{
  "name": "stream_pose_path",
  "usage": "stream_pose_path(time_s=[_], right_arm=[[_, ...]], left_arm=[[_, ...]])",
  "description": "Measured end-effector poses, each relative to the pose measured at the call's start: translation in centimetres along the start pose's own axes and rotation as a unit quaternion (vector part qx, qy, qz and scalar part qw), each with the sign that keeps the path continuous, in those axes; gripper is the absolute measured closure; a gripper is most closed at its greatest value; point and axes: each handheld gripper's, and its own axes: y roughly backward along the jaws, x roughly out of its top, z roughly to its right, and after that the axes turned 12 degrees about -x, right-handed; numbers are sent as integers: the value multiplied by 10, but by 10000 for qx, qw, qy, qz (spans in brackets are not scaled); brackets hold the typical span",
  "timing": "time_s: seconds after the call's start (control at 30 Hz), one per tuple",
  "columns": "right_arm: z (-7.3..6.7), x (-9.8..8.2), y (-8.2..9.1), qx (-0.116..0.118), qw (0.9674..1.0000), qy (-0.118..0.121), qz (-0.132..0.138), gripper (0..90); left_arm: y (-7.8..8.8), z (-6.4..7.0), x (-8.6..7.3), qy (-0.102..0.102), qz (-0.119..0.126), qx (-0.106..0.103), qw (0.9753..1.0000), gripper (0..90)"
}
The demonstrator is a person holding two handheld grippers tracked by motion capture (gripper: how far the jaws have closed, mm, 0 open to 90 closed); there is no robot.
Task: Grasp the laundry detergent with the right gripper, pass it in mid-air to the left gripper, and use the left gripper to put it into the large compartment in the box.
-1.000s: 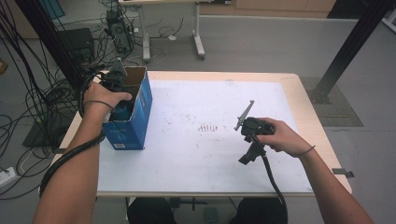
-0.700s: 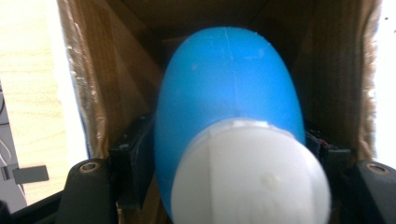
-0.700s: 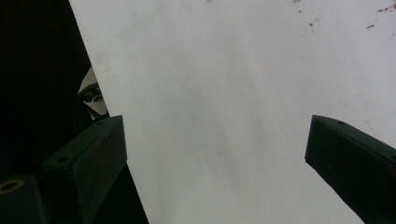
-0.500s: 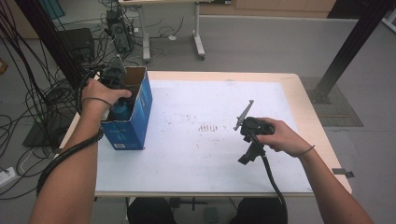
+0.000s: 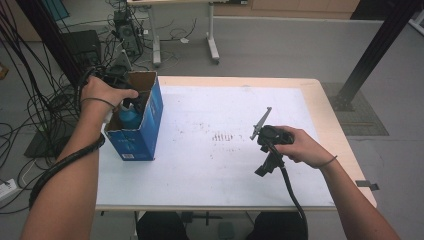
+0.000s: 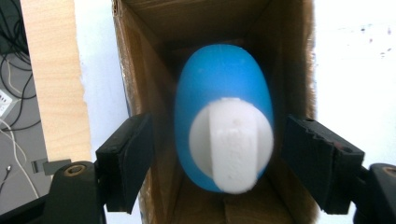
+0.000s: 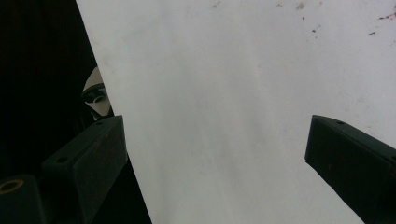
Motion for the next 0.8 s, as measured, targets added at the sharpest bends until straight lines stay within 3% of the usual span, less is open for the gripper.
stream_pose_path(time_s=[0.33, 0.8], right_arm=[[0, 1, 1, 8, 10000, -3, -3, 54], [0, 1, 1, 22, 10000, -12, 7, 53]], left_arm=[[24, 13, -1, -184, 134, -17, 9997, 204], [55, 43, -2, -462, 202, -89, 9987, 115]])
